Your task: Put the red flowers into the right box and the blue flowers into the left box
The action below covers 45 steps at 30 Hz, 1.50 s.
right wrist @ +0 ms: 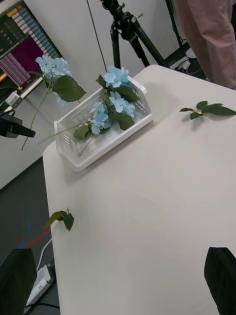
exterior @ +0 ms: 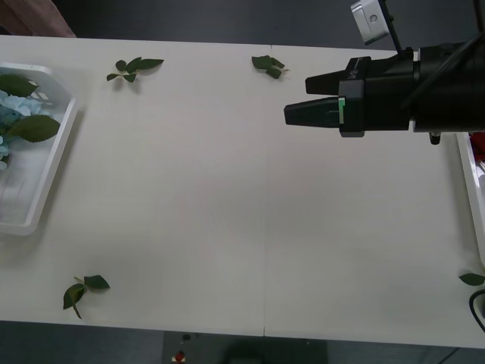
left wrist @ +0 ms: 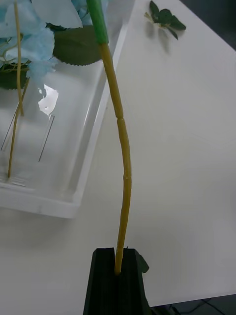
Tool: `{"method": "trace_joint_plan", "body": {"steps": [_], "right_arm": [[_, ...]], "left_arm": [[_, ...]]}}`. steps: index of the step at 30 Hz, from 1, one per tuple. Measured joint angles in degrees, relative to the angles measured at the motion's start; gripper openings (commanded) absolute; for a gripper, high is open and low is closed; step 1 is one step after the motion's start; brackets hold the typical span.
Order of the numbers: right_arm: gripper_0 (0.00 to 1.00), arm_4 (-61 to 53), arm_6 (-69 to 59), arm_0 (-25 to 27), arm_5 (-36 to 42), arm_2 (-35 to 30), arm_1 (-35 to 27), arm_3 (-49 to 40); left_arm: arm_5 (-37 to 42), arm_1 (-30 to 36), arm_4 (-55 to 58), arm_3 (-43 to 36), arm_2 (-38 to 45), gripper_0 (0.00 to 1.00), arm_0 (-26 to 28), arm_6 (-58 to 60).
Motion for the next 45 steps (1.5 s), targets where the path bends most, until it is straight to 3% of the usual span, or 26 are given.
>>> {"method": "trace_joint_plan", "body": {"steps": [3,8,10,12,15,18,26,32,37,45], "right_arm": [[1.00,-0.91,3.08,1.74,1.52,-1.68,-1.99,0.00],[1.00,-0.93,9.96,3.54,11.40,-7.61,-3.05,0.01],[1.00,-0.92,11.64,3.64,15.75,-10.51,-3.05,0.18],[1.00,-0.92,13.39,3.63,18.73,-13.11,-3.05,0.70],[1.00,-0.92,17.63,3.63,23.26,-16.49,-3.05,1.85],[1.00,-0.92,22.00,3.63,26.69,-18.77,-3.06,3.05],[1.00,-1.21,31.13,3.63,31.36,-19.87,-5.93,7.78],[1.00,-2.40,38.65,3.62,32.43,-20.25,-7.90,12.56],[1.00,-4.09,45.58,3.62,32.42,-21.22,-9.66,15.65],[1.00,-4.47,45.64,3.62,32.42,-21.29,-10.15,18.06]], "left_arm": [[-0.87,1.72,0.00,3.12,-3.87,0.00,-2.27,-1.43],[-1.49,3.34,0.00,7.83,-8.29,0.01,-6.35,-1.45],[-1.49,3.39,0.00,9.50,-9.04,0.07,-7.70,-1.59],[-1.49,3.39,0.00,10.76,-9.31,0.25,-8.59,-2.55],[-1.49,3.39,0.00,11.95,-9.31,0.69,-9.07,-4.88],[-1.50,3.39,0.00,12.13,-9.30,1.00,-9.07,-4.90],[-2.52,3.39,4.14,9.69,-9.19,1.00,-9.06,-6.11],[-2.52,3.38,4.52,0.40,-5.89,1.00,-8.79,-12.03],[-2.55,3.39,-1.03,-7.83,-2.68,1.00,-8.68,-12.03],[-2.59,1.97,-11.37,-16.40,-2.58,1.00,-10.10,-12.03]]}}
